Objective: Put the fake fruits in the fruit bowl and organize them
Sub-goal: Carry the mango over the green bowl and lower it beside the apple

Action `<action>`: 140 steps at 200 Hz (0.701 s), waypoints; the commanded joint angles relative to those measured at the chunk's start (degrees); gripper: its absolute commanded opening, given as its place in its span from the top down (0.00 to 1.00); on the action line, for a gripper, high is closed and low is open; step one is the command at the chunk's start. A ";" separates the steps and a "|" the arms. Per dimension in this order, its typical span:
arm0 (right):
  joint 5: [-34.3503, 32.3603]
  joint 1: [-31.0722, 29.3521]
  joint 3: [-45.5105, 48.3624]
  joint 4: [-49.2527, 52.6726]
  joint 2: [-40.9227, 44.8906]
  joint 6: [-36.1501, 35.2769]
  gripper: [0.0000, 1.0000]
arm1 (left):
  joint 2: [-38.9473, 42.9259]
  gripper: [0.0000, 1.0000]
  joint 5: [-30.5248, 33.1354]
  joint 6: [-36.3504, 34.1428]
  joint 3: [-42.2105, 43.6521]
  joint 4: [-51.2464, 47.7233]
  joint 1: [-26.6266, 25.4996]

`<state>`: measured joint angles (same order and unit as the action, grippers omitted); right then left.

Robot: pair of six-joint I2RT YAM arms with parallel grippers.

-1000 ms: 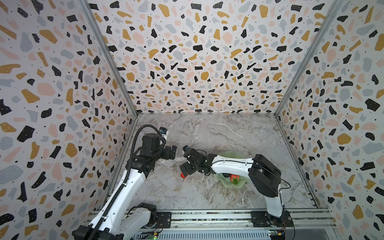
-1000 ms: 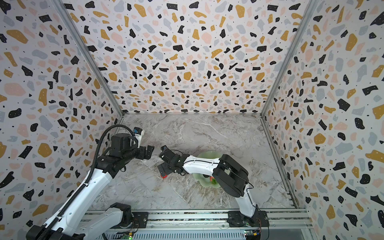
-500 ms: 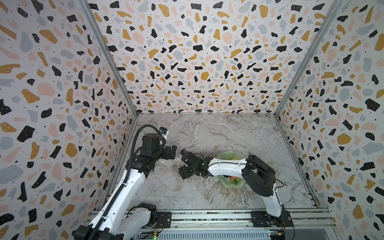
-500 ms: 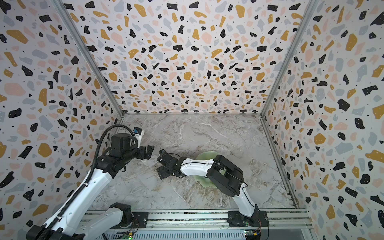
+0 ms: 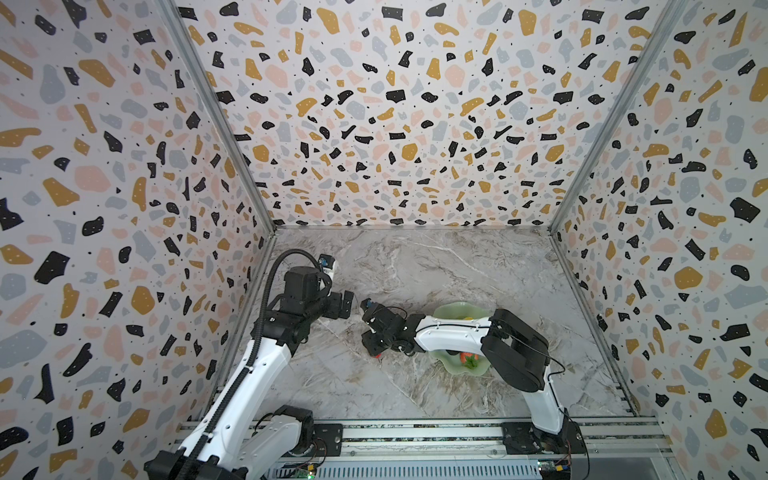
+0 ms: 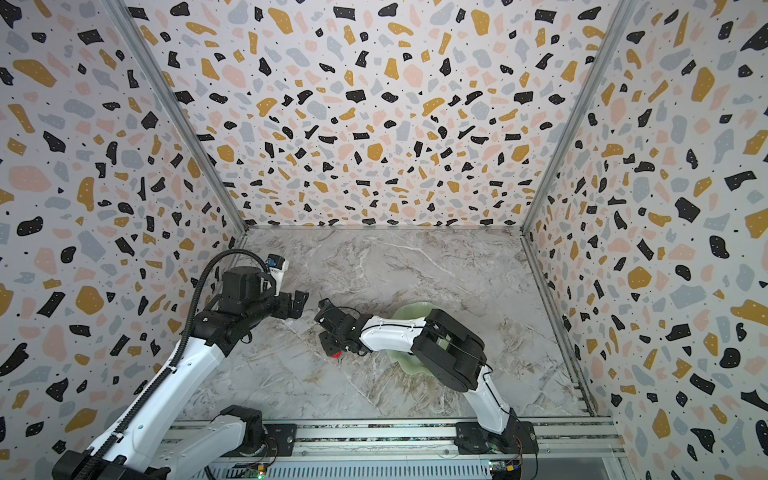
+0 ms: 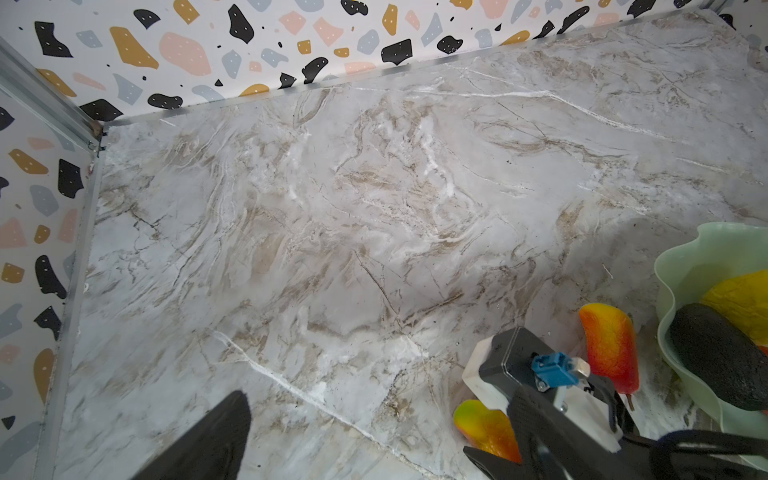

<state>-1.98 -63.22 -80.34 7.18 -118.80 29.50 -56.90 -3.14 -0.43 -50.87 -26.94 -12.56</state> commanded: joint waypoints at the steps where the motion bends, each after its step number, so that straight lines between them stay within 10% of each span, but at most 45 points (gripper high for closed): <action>1: -0.80 0.29 -1.33 0.60 2.13 -0.81 0.57 | 0.92 0.00 0.25 -0.21 0.14 0.98 -0.28; 140: -13.31 7.85 14.98 10.94 32.10 -4.31 0.79 | 1.01 0.01 0.49 -0.20 0.16 0.85 -0.28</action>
<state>-8.80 -58.19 -70.57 11.73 -95.66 24.58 -56.90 -3.11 -0.43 -50.87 -26.94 -12.56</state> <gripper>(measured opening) 0.385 0.995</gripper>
